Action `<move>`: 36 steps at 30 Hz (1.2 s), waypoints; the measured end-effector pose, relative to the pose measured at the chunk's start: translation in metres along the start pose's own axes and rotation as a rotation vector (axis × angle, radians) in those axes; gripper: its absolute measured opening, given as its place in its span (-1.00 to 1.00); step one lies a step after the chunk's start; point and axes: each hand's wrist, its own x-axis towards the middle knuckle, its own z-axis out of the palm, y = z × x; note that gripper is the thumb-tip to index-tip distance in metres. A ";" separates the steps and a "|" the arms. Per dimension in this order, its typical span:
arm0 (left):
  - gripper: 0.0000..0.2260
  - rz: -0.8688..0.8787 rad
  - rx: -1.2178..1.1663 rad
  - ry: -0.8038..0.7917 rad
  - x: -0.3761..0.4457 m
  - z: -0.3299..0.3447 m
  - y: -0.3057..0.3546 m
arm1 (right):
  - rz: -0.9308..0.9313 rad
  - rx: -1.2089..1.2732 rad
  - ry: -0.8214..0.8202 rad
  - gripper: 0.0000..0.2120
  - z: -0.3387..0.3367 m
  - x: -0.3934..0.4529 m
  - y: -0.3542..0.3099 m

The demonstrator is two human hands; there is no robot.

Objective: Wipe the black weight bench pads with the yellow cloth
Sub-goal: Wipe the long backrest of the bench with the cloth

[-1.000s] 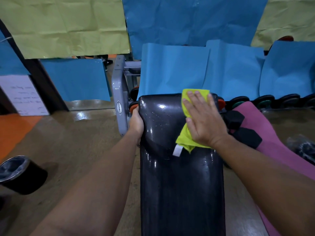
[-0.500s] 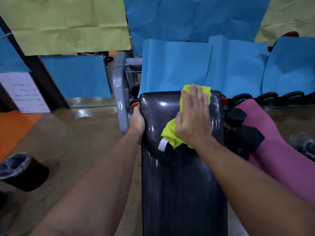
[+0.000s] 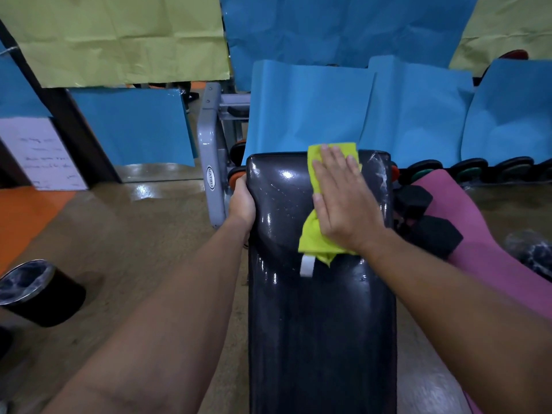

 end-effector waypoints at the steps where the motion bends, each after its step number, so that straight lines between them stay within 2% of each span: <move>1: -0.38 0.002 0.004 0.001 -0.004 0.000 0.002 | -0.035 -0.009 -0.009 -0.41 0.000 -0.008 0.000; 3: -0.51 0.000 0.005 0.002 -0.006 0.002 0.001 | -0.020 -0.026 0.016 -0.40 -0.001 -0.013 0.009; 6: -0.59 0.007 -0.016 -0.005 -0.007 0.005 0.000 | 0.237 -0.013 0.112 -0.42 0.003 0.009 -0.002; 7: -0.58 0.010 -0.016 -0.003 -0.007 0.006 0.000 | 0.259 -0.012 0.125 -0.42 0.006 0.016 -0.017; 10: -0.50 0.007 -0.046 0.008 -0.009 0.006 0.003 | 0.069 0.008 0.083 -0.43 0.015 0.017 -0.047; 12: -0.44 0.001 -0.044 -0.012 -0.008 0.005 0.004 | -0.006 0.011 0.067 -0.44 0.010 0.009 -0.035; 15: -0.41 -0.004 -0.041 -0.002 -0.004 0.003 0.000 | 0.084 -0.031 0.088 -0.45 0.006 0.006 -0.004; 18: -0.35 -0.002 -0.060 -0.022 0.006 0.002 -0.002 | 0.210 -0.035 0.130 -0.45 0.010 0.027 -0.021; 21: -0.52 0.031 -0.063 0.003 0.006 0.003 -0.002 | 0.100 -0.007 0.123 -0.43 0.017 0.026 -0.056; 24: -0.51 0.026 -0.035 -0.008 0.003 0.004 0.000 | -0.008 0.000 0.088 -0.44 0.013 0.011 -0.048; 27: -0.53 0.002 -0.027 0.007 -0.007 0.003 0.002 | 0.062 -0.028 0.104 -0.44 0.010 0.015 -0.022; 30: -0.63 -0.013 -0.059 -0.010 -0.015 0.008 0.006 | 0.147 -0.044 0.119 -0.44 0.012 0.040 -0.035; 33: -0.67 0.008 -0.103 -0.032 -0.013 0.010 0.007 | 0.052 -0.022 0.099 -0.42 0.018 0.038 -0.063; 36: -0.62 0.015 -0.047 -0.008 -0.013 0.007 0.007 | -0.034 0.022 0.074 -0.40 0.015 0.013 -0.058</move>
